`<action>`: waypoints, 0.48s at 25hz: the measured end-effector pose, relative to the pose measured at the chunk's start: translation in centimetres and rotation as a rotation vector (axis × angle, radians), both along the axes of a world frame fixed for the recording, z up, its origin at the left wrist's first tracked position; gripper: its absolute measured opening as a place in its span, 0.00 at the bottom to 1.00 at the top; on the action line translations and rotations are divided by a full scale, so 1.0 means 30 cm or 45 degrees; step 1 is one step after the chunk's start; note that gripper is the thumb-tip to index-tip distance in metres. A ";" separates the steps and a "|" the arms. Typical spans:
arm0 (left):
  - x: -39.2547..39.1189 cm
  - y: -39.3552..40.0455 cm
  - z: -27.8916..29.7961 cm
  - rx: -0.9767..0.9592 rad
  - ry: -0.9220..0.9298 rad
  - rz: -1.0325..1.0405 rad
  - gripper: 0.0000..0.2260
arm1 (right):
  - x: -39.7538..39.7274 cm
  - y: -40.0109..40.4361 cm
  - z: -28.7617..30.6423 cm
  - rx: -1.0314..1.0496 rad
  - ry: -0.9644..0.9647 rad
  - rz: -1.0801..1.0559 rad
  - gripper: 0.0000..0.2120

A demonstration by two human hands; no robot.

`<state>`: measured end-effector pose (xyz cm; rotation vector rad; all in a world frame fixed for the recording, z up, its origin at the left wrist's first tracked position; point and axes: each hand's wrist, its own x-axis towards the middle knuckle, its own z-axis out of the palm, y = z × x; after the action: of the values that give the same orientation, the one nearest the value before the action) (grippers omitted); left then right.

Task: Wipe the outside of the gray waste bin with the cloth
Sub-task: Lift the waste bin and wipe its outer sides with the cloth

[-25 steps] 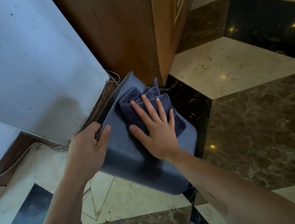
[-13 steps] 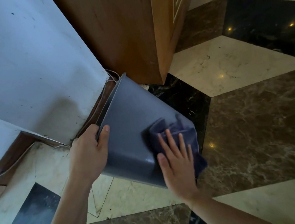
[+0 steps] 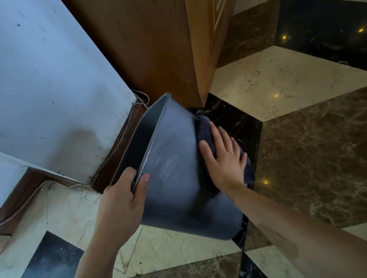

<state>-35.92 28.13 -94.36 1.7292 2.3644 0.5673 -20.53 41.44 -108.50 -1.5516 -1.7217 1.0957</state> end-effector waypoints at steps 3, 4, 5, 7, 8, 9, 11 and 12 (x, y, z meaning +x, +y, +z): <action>-0.013 -0.001 0.025 -0.154 0.023 -0.118 0.12 | 0.049 -0.039 -0.041 -0.070 0.090 -0.122 0.29; -0.017 0.004 0.040 -0.218 0.017 -0.145 0.12 | 0.052 -0.057 -0.047 -0.073 0.118 -0.151 0.30; -0.017 0.016 0.060 -0.284 0.014 -0.159 0.11 | 0.054 -0.070 -0.049 -0.068 0.142 -0.174 0.31; -0.001 0.070 0.100 -0.366 0.003 -0.164 0.11 | 0.053 -0.077 -0.044 -0.052 0.159 -0.196 0.32; 0.021 0.115 0.115 -0.361 -0.014 -0.142 0.14 | 0.052 -0.074 -0.039 -0.048 0.154 -0.193 0.32; 0.051 0.174 0.126 -0.321 -0.025 -0.104 0.19 | 0.050 -0.069 -0.035 -0.042 0.146 -0.186 0.32; 0.113 0.323 0.130 -0.245 -0.001 -0.014 0.26 | 0.045 -0.061 -0.027 -0.032 0.130 -0.176 0.32; 0.142 0.407 0.123 -0.250 0.020 0.031 0.28 | 0.044 -0.061 -0.026 -0.020 0.126 -0.187 0.31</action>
<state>-31.66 40.33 -90.68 1.6278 2.3644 0.3139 -19.21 39.62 -109.29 -1.5798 -1.5121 1.0949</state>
